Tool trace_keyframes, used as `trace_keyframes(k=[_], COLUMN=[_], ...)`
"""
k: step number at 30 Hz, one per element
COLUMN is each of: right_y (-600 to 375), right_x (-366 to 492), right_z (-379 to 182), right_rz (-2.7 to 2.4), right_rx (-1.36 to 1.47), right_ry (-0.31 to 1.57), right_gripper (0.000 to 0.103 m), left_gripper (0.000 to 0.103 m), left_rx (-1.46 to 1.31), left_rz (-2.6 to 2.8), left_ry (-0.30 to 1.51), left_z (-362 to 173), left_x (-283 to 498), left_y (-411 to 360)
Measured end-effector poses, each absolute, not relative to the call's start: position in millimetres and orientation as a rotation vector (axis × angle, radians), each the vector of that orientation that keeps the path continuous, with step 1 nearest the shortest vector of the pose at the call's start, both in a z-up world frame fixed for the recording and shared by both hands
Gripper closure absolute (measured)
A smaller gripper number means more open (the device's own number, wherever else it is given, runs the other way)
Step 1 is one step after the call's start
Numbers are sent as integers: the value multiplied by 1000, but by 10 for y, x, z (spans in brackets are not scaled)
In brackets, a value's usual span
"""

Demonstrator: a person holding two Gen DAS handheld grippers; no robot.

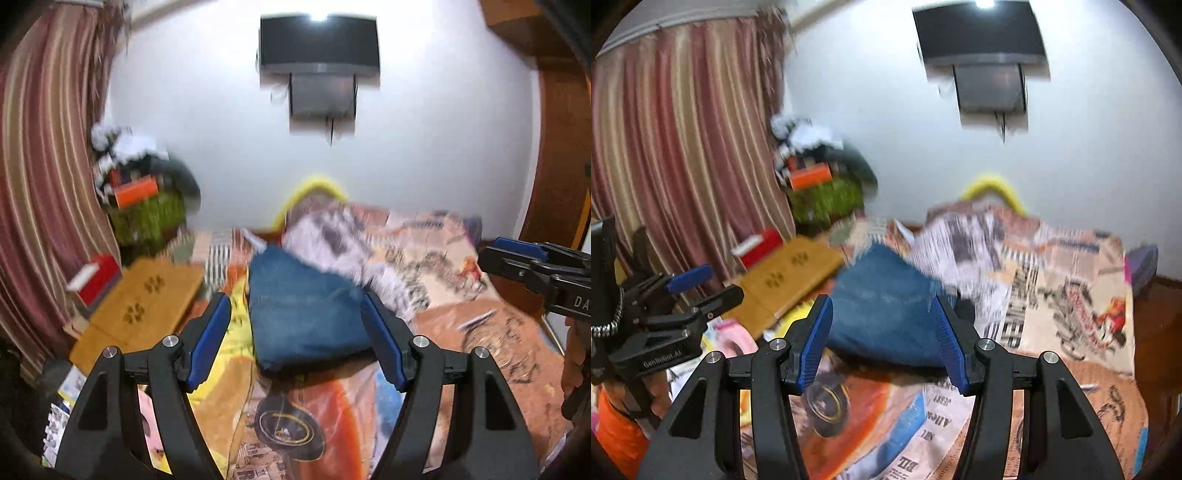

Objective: Fold large clothes

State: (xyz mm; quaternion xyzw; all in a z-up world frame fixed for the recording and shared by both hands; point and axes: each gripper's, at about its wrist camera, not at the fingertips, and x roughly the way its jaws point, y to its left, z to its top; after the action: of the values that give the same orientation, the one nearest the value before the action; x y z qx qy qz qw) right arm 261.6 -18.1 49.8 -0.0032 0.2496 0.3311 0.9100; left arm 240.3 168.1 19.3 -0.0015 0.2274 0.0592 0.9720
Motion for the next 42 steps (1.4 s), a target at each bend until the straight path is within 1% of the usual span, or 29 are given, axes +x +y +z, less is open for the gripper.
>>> trace_keyframes(k=[5,8,13,18,19,20,21,22,23,25,26,29,31,42], right_y=[-411,-517,-660,-663,-648,-654,-647,-651,-654,-659,-654,-658,-661,-722], right_x=[2047,1770,1387,1200,1171,1154,1145,1135,1122,1104,1108,1147,1158,1045], right_z=[847,958,1010,952,933,936,923,912,909,907,905,899,890,773], right_rz=[708,713,696,656,644,637,630,621,612,586,572,556,550,537], right_rx=[47,65,88,72,65,61,57,57,58,57,55,62,68,37], right_ry=[348,265,155,108,105,104,106,107,107,108,111,125,140,166], right_gripper=[52,52,52,52,51,49,43,36,33,20,18,13,4,2], left_gripper=[31,31,31,31,29,24,21,16,10,3,1,1,1,1], left_rx=[-6,11,21,-12,-17,-20,-22,-28,-32,-44,-52,-63,-61,-63], left_rz=[109,118,170,184,184,186,193,206,215,224,226,230,237,250], left_ry=[285,184,65,18,16,15,13,12,15,24,27,49,62,88], left_z=[571,710,777,733,720,702,682,656,641,601,583,547,521,426], left_x=[1749,1371,913,672,646,627,598,577,577,569,564,581,599,598], left_y=[1413,1234,1026,970,963,963,951,949,955,965,972,995,1002,897])
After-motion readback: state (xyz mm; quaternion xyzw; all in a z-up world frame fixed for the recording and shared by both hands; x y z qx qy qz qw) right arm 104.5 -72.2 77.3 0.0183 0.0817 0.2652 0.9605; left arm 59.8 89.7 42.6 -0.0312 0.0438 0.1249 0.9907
